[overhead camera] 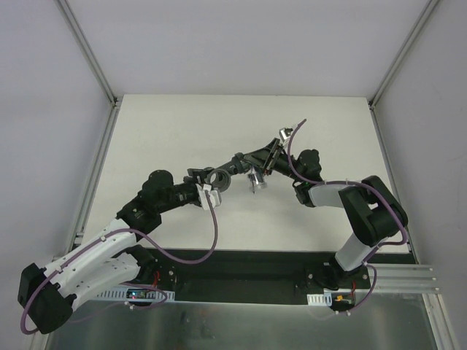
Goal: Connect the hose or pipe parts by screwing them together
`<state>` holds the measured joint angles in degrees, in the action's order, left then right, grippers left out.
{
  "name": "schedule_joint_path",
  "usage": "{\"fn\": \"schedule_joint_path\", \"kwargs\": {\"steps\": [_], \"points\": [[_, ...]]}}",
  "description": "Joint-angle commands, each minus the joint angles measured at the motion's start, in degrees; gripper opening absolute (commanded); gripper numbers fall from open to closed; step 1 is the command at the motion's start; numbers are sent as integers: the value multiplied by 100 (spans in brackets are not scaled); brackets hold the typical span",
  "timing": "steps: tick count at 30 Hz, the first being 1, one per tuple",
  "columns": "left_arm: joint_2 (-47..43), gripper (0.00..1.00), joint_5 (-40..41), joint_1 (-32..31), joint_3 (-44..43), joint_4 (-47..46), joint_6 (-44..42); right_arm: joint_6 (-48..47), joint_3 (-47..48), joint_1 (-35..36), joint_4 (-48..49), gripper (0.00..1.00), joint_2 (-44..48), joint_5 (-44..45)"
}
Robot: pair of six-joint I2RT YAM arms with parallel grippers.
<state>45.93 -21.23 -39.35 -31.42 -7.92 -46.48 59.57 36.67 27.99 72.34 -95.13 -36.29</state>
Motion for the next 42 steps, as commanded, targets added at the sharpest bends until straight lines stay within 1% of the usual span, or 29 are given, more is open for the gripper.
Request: {"fn": "schedule_joint_path", "kwargs": {"steps": [1, 4, 7, 8, 9, 14, 17, 20, 22, 23, 25, 27, 31, 35, 39, 42], "points": [[214, 0, -918, -503, -180, 335, -1011, 485, 227, 277, 1274, 1, 48, 237], [319, 0, -725, -678, -233, 537, -1459, 538, 210, 269, 1362, 1, 21, 245], [443, 0, -365, -968, -329, 730, -1942, 608, 236, 251, 1380, 1, 47, 211], [486, 0, -85, -1186, -356, 922, -2066, 626, 227, 251, 1380, 1, 56, 202], [565, 0, 65, -1276, -400, 976, -2276, 643, 236, 225, 1380, 1, 65, 193], [698, 0, 479, -1601, -488, 1126, -2752, 723, 236, 190, 1380, 1, 83, 140], [855, 0, 865, -1786, -479, 1205, -3121, 784, 218, 181, 1380, 1, 91, 140], [961, 1, 998, -1839, -488, 1223, -3174, 802, 192, 163, 1415, 1, 91, 114], [979, 6, 1033, -1856, -479, 1223, -3183, 784, 192, 154, 1424, 1, 109, 114], [996, 16, 1034, -1857, -497, 1232, -3079, 784, 183, 137, 1424, 1, 109, 114], [1005, 32, 1034, -1857, -576, 1232, -2912, 810, 183, 128, 1450, 1, 91, 114], [979, 42, 1060, -1857, -654, 1214, -2639, 872, 183, 93, 1503, 1, 56, 105], [891, 49, 1078, -1848, -629, 1162, -2323, 828, 183, 58, 1529, 1, 30, 44], [795, 50, 1174, -1813, -594, 1048, -1927, 705, 34, -4, 1538, 1, -66, -9], [716, 50, 1087, -1690, -436, 916, -1567, 635, -150, -39, 1529, 1, -304, -71], [663, 55, 1112, -1672, -348, 828, -1215, 547, -335, -39, 1538, 1, -497, -106]]}}
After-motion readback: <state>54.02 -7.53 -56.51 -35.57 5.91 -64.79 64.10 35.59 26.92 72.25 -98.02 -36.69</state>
